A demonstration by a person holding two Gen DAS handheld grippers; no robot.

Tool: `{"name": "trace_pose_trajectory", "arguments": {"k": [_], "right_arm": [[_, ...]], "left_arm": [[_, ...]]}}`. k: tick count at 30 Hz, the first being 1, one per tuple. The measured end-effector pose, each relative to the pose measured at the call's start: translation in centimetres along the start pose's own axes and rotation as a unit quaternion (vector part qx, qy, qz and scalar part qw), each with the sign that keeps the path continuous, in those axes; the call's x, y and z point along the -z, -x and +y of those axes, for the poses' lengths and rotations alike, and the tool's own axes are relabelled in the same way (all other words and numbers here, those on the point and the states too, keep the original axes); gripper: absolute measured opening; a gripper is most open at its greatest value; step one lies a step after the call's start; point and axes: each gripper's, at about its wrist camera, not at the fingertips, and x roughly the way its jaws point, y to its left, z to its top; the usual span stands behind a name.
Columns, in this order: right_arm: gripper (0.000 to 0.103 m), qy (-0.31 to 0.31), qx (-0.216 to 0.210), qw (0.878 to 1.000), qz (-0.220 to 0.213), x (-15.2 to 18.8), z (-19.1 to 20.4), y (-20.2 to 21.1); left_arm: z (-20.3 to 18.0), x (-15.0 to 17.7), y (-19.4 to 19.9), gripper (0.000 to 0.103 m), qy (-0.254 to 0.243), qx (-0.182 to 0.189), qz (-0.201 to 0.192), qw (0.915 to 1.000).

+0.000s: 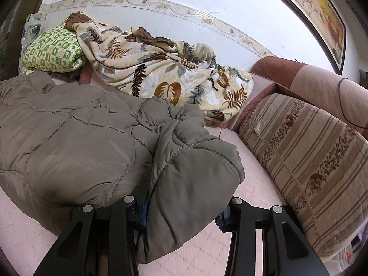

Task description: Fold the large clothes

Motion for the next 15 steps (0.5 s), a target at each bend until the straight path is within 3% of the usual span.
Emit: {"name": "trace_pose_trajectory", "arguments": {"k": [10,15], "right_arm": [[0.045,-0.009,-0.002,1.000,-0.002,2.9,-0.5,3.4],[0.045,-0.006,-0.003,1.000,0.009,3.9,-0.3,3.4]], "left_arm": [[0.6,3.0,3.2,0.046,-0.004,0.003,-0.002,1.0000],[0.3,4.0,2.5,0.047,-0.011,0.004,0.010,0.9999]]}}
